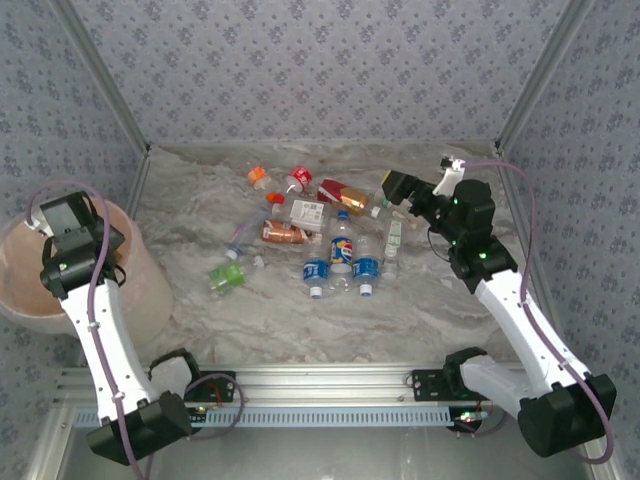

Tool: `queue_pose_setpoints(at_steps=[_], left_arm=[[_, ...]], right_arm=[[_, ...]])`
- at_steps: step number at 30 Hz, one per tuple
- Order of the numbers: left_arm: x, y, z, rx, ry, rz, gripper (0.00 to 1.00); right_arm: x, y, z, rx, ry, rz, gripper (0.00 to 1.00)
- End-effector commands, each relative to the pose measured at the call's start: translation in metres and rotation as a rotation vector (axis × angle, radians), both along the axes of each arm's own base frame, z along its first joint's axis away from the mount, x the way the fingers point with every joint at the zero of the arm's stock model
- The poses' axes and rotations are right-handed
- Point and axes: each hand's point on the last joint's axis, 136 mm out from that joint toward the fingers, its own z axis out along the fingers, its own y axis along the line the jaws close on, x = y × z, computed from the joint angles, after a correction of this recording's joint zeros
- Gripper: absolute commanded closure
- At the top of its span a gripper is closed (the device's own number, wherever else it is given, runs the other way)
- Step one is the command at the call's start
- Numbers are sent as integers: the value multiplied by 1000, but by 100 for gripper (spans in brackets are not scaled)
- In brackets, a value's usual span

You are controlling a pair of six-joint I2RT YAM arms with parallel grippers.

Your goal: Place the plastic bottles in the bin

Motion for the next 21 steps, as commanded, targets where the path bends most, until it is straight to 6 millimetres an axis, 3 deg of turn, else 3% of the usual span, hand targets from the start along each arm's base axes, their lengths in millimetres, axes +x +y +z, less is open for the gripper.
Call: queue_pose_setpoints(at_steps=[1, 13, 21], left_arm=[[14, -8, -2, -75, -68, -37, 46], [28, 1, -20, -150, -70, 6, 30], [25, 1, -9, -133, -78, 3, 18]], right_arm=[[-2, -7, 10, -20, -29, -24, 0], [-1, -7, 7, -27, -18, -29, 0], [-2, -12, -10, -45, 19, -60, 0]])
